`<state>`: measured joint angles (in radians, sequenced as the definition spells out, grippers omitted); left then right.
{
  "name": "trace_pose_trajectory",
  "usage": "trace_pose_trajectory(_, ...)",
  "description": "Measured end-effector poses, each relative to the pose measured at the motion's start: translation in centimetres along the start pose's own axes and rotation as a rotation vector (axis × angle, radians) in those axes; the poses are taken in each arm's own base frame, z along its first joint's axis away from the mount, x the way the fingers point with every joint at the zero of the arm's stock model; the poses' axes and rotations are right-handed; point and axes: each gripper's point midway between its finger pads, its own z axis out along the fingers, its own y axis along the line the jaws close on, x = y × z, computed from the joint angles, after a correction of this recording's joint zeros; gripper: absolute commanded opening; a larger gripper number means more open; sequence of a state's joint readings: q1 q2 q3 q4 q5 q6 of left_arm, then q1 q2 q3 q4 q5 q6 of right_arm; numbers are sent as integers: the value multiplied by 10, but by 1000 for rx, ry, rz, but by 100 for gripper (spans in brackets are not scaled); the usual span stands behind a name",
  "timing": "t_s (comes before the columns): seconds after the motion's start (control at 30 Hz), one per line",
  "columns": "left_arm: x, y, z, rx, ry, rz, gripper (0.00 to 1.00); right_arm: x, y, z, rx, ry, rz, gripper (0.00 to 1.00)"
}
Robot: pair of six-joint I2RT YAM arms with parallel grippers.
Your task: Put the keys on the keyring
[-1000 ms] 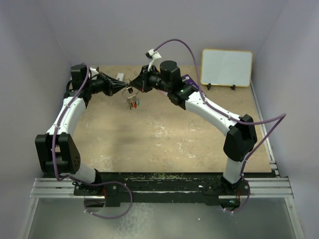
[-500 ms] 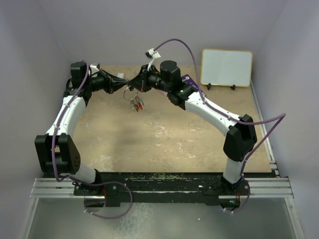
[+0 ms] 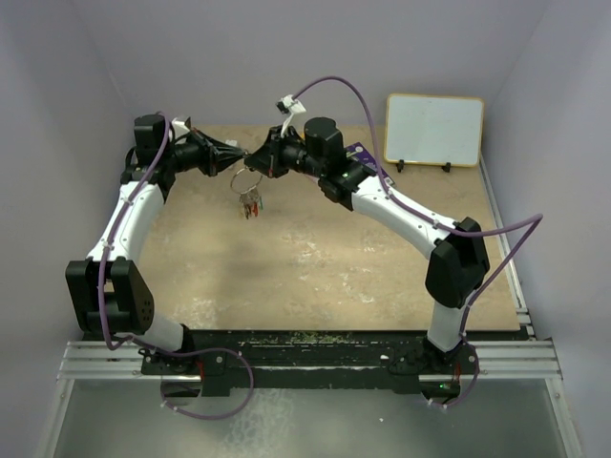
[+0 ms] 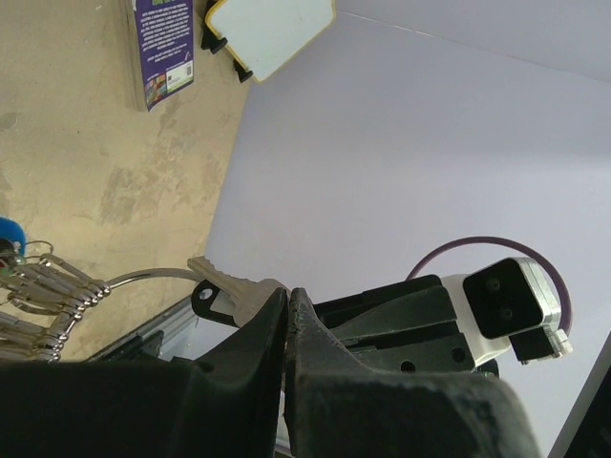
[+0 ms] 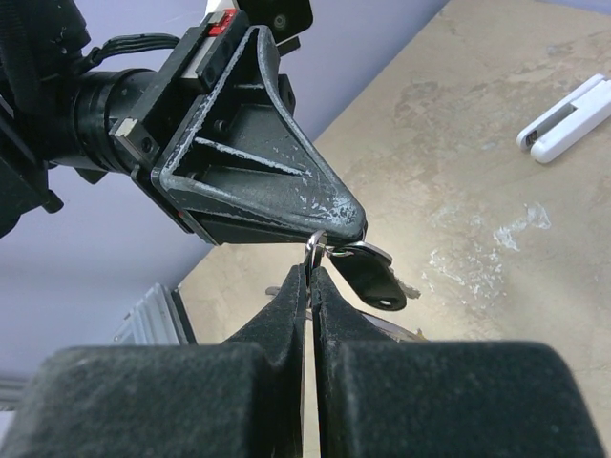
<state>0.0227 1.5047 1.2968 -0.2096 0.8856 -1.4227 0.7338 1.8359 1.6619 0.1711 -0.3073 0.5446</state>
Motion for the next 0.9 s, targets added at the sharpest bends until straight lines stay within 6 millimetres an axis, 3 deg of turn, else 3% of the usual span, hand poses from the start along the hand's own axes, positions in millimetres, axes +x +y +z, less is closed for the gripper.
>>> trace_pose_trajectory(0.9,3,-3,-2,-26,-8,-22,4,-3,0,2,-1,-19,-7,0)
